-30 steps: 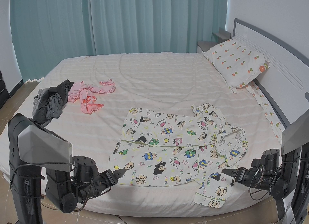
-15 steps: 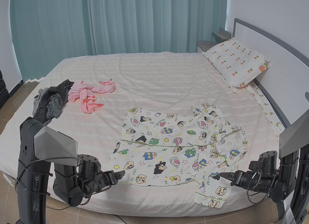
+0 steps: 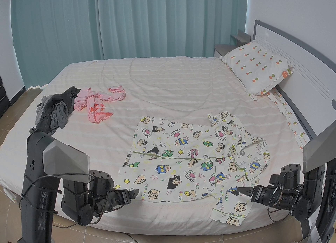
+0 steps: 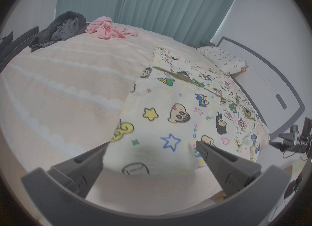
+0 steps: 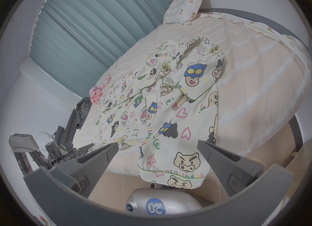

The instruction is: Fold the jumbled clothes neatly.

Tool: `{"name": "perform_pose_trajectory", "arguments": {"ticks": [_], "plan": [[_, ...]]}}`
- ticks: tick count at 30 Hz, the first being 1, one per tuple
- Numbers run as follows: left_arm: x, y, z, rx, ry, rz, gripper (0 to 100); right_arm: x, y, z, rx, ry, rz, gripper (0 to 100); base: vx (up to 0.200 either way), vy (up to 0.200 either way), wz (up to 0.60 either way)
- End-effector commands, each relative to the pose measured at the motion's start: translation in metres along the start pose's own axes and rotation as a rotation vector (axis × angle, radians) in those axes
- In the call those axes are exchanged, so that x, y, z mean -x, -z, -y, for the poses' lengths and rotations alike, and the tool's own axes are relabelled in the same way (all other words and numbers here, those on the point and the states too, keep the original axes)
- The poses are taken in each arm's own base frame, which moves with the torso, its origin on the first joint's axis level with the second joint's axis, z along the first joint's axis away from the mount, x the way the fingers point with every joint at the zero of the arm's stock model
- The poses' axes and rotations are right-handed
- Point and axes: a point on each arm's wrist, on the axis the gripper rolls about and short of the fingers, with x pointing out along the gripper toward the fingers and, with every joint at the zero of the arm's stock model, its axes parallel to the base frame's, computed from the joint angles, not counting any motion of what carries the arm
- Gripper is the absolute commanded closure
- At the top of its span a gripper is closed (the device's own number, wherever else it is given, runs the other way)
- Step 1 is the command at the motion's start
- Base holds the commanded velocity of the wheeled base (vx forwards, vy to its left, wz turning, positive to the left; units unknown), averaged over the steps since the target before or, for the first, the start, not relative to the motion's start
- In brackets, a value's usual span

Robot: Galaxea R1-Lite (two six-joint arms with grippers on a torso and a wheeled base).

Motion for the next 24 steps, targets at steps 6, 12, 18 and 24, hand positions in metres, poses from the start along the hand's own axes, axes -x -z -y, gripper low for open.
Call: {"name": "perform_pose_trajectory", "arguments": {"ticks": [6, 12, 18, 24], "plan": [[-0.007, 0.0, 0.005, -0.009, -0.001, -0.021, 0, 0.002, 0.001, 0.0, 0.001, 0.002, 0.0, 0, 0.0, 0.0, 0.0], [-0.005, 0.001, 0.004, -0.005, -0.02, -0.018, 100, 0.0, 0.003, 0.008, 0.033, 0.033, -0.022, 0, 0.0, 0.0, 0.0], [-0.004, -0.001, 0.001, 0.041, -0.039, -0.005, 100, -0.011, 0.014, 0.033, 0.111, 0.118, -0.104, 0, 0.0, 0.0, 0.0], [0.003, -0.008, 0.001, 0.112, -0.062, 0.032, 100, -0.022, 0.025, 0.047, 0.093, 0.124, -0.184, 0, 0.0, 0.0, 0.0]]}}
